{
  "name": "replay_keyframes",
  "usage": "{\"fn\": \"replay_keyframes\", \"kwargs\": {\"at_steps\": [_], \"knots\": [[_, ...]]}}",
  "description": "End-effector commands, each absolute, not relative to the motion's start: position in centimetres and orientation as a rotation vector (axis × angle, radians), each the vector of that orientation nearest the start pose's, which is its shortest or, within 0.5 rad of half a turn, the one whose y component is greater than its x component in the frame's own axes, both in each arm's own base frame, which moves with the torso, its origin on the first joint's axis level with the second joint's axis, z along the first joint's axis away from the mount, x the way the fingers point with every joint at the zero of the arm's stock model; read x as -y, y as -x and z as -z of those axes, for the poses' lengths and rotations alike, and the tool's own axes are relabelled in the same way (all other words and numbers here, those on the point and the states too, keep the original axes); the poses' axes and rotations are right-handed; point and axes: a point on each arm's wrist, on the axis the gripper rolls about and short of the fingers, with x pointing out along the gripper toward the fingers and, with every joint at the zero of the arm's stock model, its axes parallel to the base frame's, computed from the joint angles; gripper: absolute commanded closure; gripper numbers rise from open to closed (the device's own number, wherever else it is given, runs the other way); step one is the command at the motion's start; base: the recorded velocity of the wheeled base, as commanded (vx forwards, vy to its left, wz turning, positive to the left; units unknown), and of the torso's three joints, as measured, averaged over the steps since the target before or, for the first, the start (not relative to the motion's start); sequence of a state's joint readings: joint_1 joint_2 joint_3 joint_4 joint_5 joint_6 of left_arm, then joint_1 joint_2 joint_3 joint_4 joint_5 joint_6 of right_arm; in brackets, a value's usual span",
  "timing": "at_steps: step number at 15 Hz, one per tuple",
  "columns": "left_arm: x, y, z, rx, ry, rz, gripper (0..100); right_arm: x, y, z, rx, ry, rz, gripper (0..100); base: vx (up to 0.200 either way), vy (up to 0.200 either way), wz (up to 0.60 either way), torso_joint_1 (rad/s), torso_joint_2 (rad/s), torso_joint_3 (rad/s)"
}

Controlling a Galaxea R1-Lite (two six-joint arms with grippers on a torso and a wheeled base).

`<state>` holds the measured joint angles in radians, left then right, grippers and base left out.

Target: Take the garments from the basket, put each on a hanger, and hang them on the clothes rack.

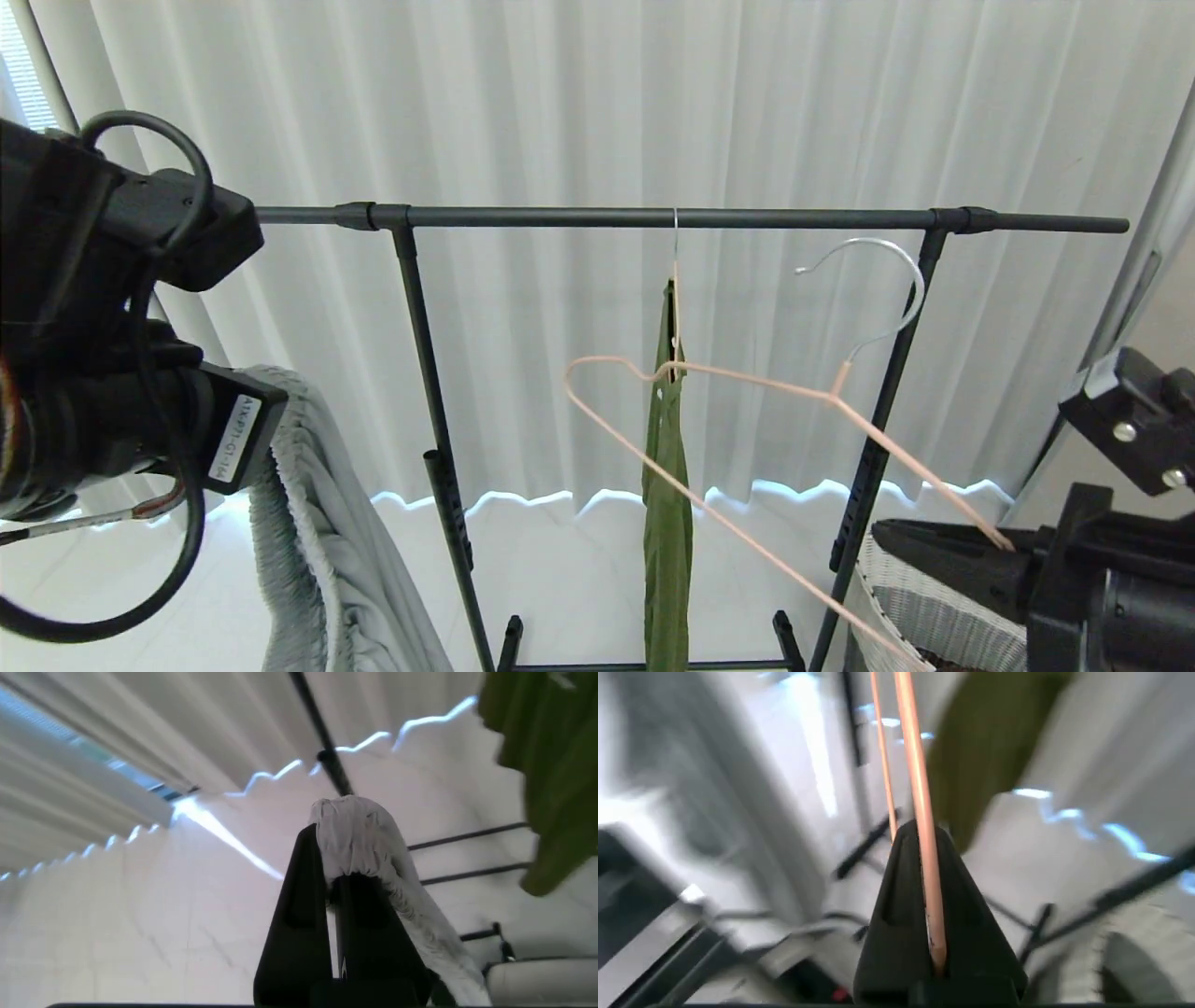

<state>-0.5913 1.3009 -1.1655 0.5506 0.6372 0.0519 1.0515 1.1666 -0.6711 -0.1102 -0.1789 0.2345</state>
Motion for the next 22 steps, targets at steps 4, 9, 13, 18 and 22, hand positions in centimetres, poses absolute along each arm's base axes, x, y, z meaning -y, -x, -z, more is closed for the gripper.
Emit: {"fn": "replay_keyframes", "kwargs": {"at_steps": [4, 9, 13, 18, 22], "knots": [[11.4, -19.3, -27.0, -0.607, -0.367, -0.078, 100, -15.8, -5.0, -21.6, -0.5, -0.064, -1.055, 100, 0.0, 0.0, 0.0, 0.0, 0.0, 0.0], [11.9, -19.8, -27.3, -0.598, -0.321, -0.085, 100, -19.1, -6.2, -20.3, -0.517, -0.087, -1.043, 100, 0.0, 0.0, 0.0, 0.0, 0.0, 0.0], [11.9, -19.7, -27.3, -0.596, -0.307, -0.088, 100, -21.1, -8.0, -19.4, -0.505, -0.11, -0.994, 100, 0.0, 0.0, 0.0, 0.0, 0.0, 0.0], [11.7, -21.2, -26.6, -0.603, -0.325, -0.198, 100, -21.6, -7.9, -20.0, -0.457, -0.15, -1.03, 100, 0.0, 0.0, 0.0, 0.0, 0.0, 0.0], [12.2, -22.0, -27.0, -0.587, -0.304, -0.215, 100, -21.3, -6.0, -20.6, -0.455, -0.145, -1.112, 100, 0.0, 0.0, 0.0, 0.0, 0.0, 0.0]]}}
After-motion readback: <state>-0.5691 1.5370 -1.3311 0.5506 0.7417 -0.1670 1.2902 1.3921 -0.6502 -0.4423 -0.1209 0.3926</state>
